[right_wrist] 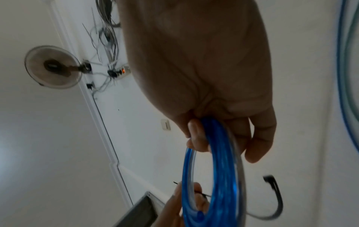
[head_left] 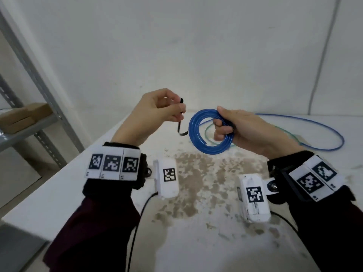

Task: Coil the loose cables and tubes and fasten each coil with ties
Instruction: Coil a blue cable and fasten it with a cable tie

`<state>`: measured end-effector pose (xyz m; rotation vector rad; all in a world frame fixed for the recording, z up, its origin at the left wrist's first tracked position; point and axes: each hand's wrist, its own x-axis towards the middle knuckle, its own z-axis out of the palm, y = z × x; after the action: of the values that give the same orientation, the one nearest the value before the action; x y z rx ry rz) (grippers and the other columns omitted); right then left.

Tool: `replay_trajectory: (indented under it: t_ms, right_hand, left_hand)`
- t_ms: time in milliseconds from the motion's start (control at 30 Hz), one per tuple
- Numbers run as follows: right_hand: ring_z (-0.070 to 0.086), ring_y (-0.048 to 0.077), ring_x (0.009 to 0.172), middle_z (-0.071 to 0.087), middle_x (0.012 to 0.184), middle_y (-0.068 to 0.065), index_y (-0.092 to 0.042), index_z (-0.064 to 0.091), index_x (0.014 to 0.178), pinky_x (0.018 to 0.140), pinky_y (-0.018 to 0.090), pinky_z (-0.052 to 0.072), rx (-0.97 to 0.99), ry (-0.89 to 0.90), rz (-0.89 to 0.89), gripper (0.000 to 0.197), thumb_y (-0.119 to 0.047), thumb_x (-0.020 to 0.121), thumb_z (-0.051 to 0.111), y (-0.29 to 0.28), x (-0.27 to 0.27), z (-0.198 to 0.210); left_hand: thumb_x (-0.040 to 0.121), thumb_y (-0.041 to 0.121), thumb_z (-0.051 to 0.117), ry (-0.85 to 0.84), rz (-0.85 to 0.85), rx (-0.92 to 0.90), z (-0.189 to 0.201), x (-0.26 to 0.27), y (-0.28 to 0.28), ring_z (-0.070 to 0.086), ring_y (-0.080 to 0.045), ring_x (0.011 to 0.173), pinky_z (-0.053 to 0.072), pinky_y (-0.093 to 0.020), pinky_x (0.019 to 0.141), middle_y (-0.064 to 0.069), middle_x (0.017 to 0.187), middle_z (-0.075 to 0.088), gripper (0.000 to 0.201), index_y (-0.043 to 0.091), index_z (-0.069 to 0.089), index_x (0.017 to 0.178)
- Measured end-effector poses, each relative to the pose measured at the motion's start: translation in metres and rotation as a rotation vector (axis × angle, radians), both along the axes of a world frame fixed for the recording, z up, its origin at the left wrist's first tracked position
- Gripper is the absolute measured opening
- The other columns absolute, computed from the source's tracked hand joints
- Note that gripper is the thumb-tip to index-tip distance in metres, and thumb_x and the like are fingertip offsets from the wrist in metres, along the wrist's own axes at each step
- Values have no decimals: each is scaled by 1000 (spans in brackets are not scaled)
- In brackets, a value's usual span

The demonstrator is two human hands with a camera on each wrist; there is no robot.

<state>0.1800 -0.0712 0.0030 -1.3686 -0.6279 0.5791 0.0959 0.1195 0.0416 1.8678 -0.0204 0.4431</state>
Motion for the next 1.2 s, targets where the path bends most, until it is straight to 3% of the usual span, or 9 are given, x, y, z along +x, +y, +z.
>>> replay_trajectory:
  t_ms: [200, 333, 500, 633, 767, 867, 933, 1000, 1200]
  right_hand:
    - [20, 18, 64, 43, 48, -11, -10, 43, 74, 65, 24, 40, 117, 24, -93, 37, -28, 103, 29, -55, 21, 18]
    - [24, 17, 62, 40, 48, -11, -10, 43, 74, 64, 23, 43, 128, 18, -197, 37, -29, 103, 29, -90, 39, 21]
    - [26, 17, 61, 41, 48, -11, -10, 43, 74, 64, 22, 45, 126, 19, -248, 37, -29, 103, 30, -113, 54, 18]
    - [32, 15, 56, 36, 48, -8, -9, 45, 73, 66, 24, 42, 60, -14, -228, 39, -29, 103, 31, -117, 62, 12]
    - [38, 13, 52, 30, 51, -5, -10, 49, 72, 71, 28, 42, -24, -54, -222, 41, -30, 103, 31, -120, 70, 6]
    - [40, 11, 50, 27, 56, -1, -10, 49, 72, 72, 29, 40, -45, -69, -226, 41, -30, 103, 31, -122, 74, 4]
    - [41, 11, 50, 26, 59, 2, -11, 49, 72, 72, 30, 39, -58, -80, -236, 40, -30, 103, 32, -122, 75, 2]
    - [40, 10, 49, 26, 65, 4, -10, 49, 73, 72, 31, 38, -63, -89, -241, 39, -29, 104, 32, -121, 74, 1]
    - [40, 11, 53, 24, 69, 7, -10, 48, 75, 72, 29, 39, -117, -109, -218, 38, -31, 103, 32, -118, 72, 0]
  left_hand:
    - [92, 13, 58, -118, -138, -359, -16, 54, -59, 67, -19, 69, 54, -26, 70, -11, 79, 70, 12, 4, 60, 84]
    - [84, -6, 62, -40, -156, -487, -32, 85, -86, 67, -19, 66, 55, -25, 69, -11, 75, 71, 23, 1, 55, 104]
    - [83, -9, 63, 57, -187, -464, -39, 110, -109, 68, -15, 63, 55, -23, 67, -11, 85, 66, 43, 0, 50, 122]
    - [85, -7, 61, 117, -250, -419, -41, 124, -117, 69, -21, 83, 57, -27, 75, -14, 110, 67, 49, 12, 50, 129]
    - [89, -12, 51, 129, -301, -395, -46, 132, -125, 69, -23, 86, 54, -33, 86, -9, 90, 71, 36, 9, 60, 117]
    - [87, -16, 39, 106, -224, -324, -48, 136, -129, 60, -17, 67, 55, -23, 65, -8, 76, 60, 35, 8, 65, 91]
    - [88, -11, 35, 107, -165, -344, -50, 138, -129, 44, -11, 50, 40, -20, 49, -3, 63, 50, 30, 5, 60, 81]
    - [95, 0, 38, 115, -163, -354, -50, 139, -130, 33, -10, 45, 27, -24, 50, 4, 54, 46, 28, 6, 59, 78]
    - [104, 21, 34, 37, -233, -230, -47, 129, -131, 24, -10, 45, 19, -22, 42, 4, 62, 42, 25, 14, 57, 114]
